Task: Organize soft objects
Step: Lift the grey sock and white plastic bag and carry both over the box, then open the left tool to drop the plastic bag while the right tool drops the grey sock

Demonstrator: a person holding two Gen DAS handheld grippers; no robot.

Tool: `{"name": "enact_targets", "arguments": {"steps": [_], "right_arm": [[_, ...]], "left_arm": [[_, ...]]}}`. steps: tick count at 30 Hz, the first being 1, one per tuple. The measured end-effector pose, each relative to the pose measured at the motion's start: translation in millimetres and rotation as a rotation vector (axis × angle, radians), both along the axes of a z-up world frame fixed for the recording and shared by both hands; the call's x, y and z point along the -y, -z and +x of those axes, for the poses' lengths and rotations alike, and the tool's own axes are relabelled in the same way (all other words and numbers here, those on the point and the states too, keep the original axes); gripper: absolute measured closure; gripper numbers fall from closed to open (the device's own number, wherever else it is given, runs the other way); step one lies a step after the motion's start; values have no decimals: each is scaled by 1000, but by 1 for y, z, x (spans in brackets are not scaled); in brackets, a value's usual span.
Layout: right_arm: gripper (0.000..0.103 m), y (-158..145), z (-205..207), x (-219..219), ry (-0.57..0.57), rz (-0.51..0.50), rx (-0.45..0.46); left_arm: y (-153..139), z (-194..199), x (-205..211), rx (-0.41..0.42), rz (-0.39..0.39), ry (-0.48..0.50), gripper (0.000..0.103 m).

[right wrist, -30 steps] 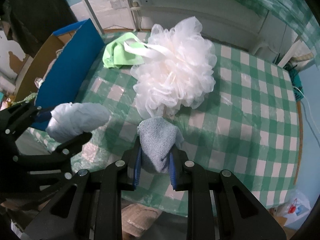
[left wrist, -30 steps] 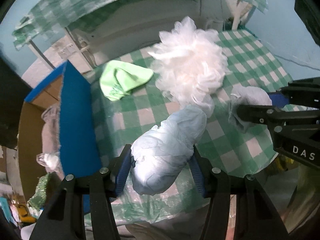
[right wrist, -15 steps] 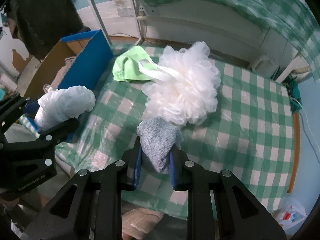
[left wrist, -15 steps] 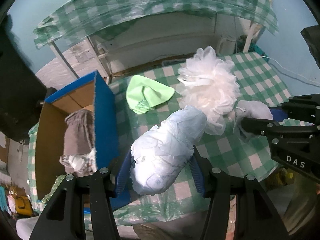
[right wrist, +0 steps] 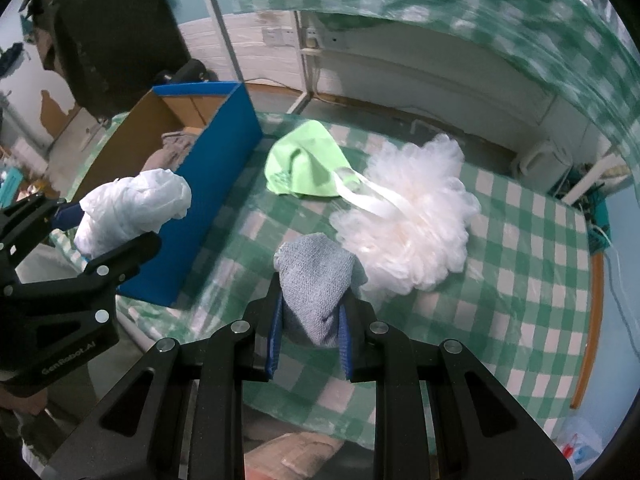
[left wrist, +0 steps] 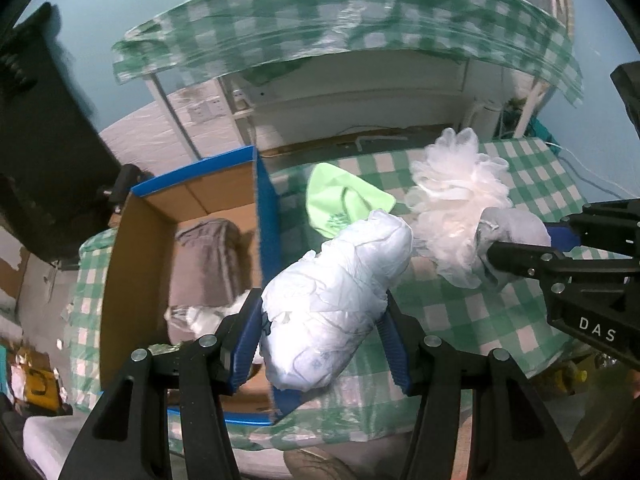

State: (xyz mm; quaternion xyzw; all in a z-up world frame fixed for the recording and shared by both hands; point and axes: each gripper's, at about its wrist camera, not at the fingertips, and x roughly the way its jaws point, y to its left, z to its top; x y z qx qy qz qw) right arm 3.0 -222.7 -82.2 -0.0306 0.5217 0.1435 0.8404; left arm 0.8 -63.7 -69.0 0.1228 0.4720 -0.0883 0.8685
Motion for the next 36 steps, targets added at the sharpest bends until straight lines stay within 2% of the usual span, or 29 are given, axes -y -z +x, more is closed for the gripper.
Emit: {"name": "enact_targets", "arguments": {"steps": [20, 36], "right_arm": [[82, -21, 32, -80, -117, 31, 26], [82, -8, 48, -138, -205, 29, -23]], "left_arm": [[1, 14, -76, -12, -57, -159, 47], [14, 31, -145, -40, -88, -324, 47]]}}
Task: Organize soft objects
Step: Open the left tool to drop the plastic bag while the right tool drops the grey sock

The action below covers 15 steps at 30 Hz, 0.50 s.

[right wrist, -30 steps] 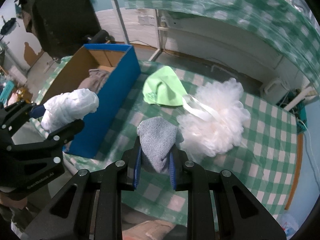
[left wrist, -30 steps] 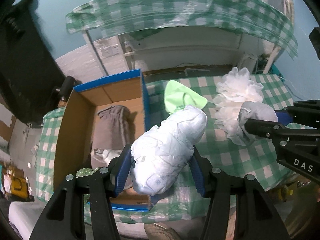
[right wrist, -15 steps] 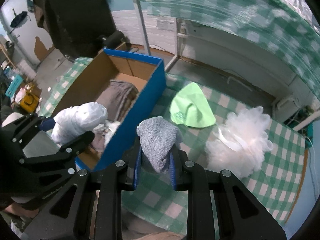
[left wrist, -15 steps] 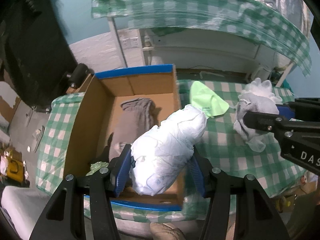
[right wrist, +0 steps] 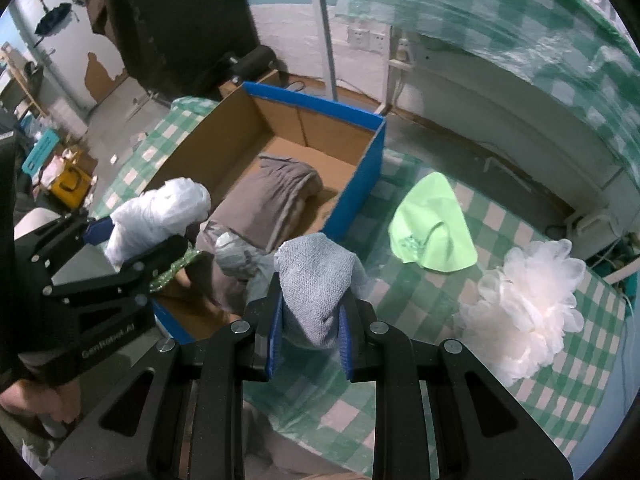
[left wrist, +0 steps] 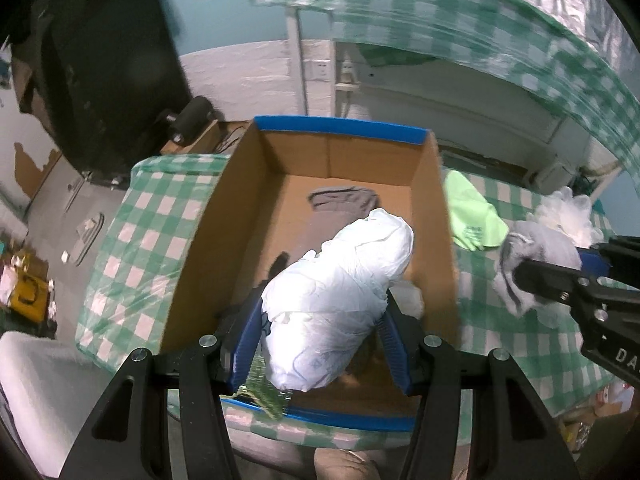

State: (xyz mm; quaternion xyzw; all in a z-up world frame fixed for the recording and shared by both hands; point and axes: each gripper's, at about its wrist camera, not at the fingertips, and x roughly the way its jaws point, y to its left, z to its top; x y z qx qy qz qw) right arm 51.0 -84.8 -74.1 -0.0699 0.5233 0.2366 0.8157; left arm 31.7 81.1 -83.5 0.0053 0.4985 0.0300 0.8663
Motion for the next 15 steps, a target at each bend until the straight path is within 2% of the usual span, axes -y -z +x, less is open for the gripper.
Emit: {"name": "enact_targets", "arguments": {"steps": [15], "right_arm": [[81, 18, 12, -60, -88, -18, -32]], "left_arm": [[26, 10, -34, -71, -25, -87, 45]]}}
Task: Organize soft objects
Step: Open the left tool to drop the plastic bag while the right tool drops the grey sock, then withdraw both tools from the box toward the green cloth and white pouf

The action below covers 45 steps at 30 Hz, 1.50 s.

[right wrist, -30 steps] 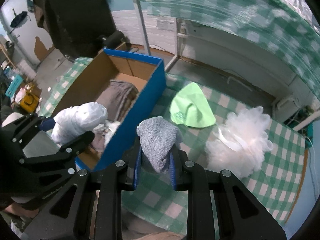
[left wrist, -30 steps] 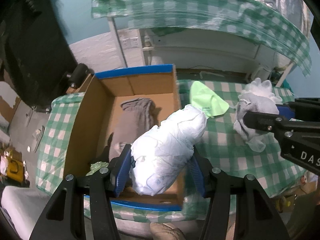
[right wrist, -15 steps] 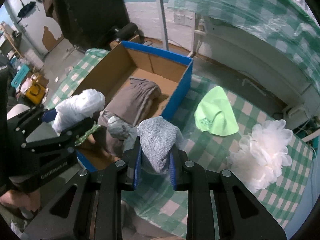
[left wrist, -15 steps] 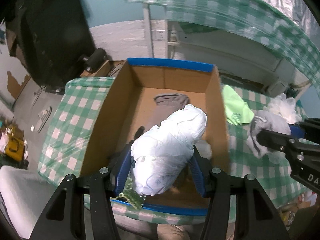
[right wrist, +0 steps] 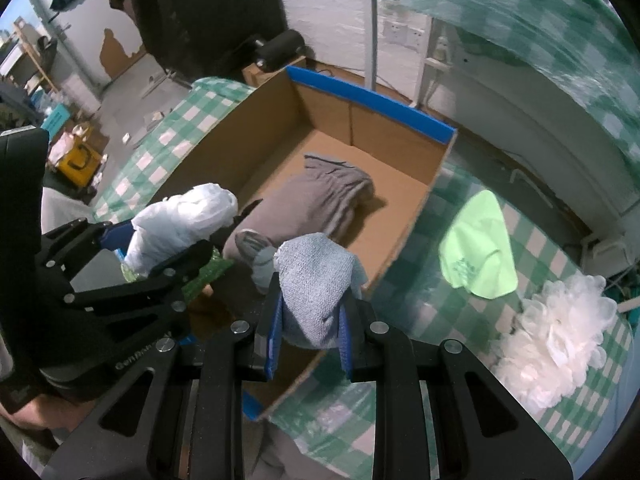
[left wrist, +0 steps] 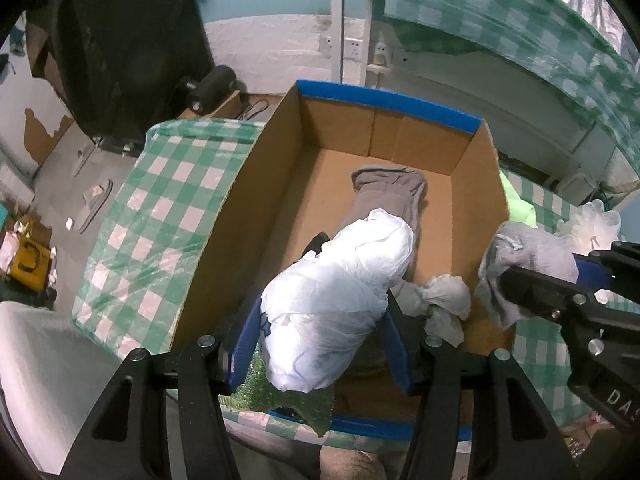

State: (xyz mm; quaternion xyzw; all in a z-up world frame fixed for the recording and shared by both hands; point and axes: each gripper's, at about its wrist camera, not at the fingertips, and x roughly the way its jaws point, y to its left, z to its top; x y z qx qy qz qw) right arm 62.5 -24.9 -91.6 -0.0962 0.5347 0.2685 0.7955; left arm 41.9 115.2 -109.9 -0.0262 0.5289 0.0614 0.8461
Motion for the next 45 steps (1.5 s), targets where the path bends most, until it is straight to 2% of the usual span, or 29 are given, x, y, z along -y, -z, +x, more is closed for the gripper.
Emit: {"name": "enact_targets", "arguments": {"steps": [5, 7, 11, 12, 30, 34, 45], "right_arm": [[76, 2, 3, -8, -14, -3, 6], [70, 3, 4, -9, -3, -11, 15], [46, -1, 6, -6, 15, -17, 37], [43, -2, 6, -5, 19, -18, 45], [29, -19, -3, 40, 125, -17, 92], [28, -22, -8, 57, 160, -22, 100], [27, -26, -19, 105, 261, -21, 103]], "left_arm": [[2, 0, -2, 4, -3, -2, 40], [4, 0, -2, 0, 17, -4, 32], [4, 1, -4, 1, 28, -17, 25], [3, 1, -5, 3, 28, -19, 25], [-21, -9, 18, 66, 41, 36, 21], [-30, -11, 29, 88, 39, 60, 17], [-38, -17, 60, 114, 51, 133, 17]]}}
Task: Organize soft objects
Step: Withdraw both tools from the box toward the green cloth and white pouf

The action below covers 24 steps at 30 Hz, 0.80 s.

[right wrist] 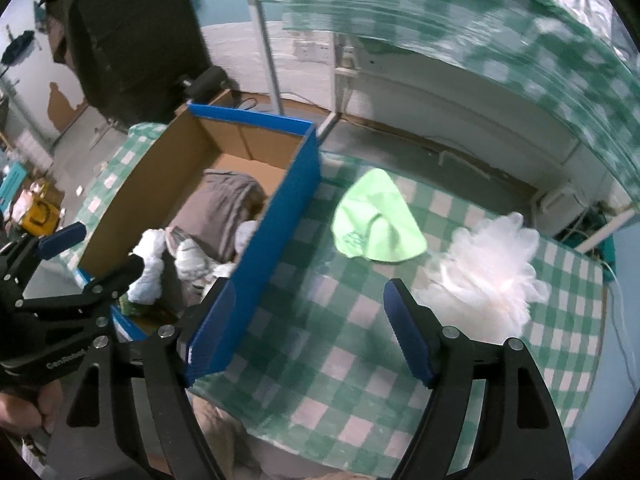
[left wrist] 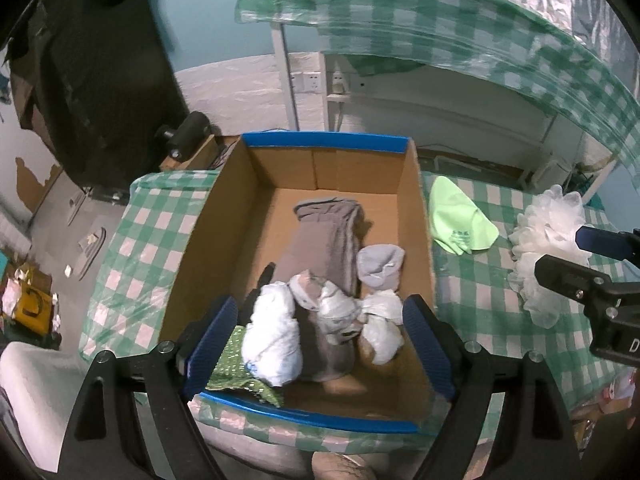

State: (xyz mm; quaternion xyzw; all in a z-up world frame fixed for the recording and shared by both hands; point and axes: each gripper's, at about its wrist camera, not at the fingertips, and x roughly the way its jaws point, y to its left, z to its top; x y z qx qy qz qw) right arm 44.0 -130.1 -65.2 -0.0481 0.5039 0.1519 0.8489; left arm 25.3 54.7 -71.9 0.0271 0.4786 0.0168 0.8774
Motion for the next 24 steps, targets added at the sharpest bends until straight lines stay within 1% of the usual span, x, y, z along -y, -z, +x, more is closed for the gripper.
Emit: {"name": "enact_targets", "arguments": {"steps": [5, 9, 17, 24], "right_arm": [[26, 3, -4, 27, 52, -11, -7], [26, 5, -5, 51, 108, -10, -18], [26, 1, -6, 95, 197, -15, -8], [26, 3, 2, 124, 251, -1, -32]], "left_arm": [[1, 0, 16, 0, -5, 35, 17], [1, -2, 29, 1, 11, 59, 17], [0, -3, 53, -2, 32, 103, 17], [2, 6, 70, -27, 24, 130, 17]]}}
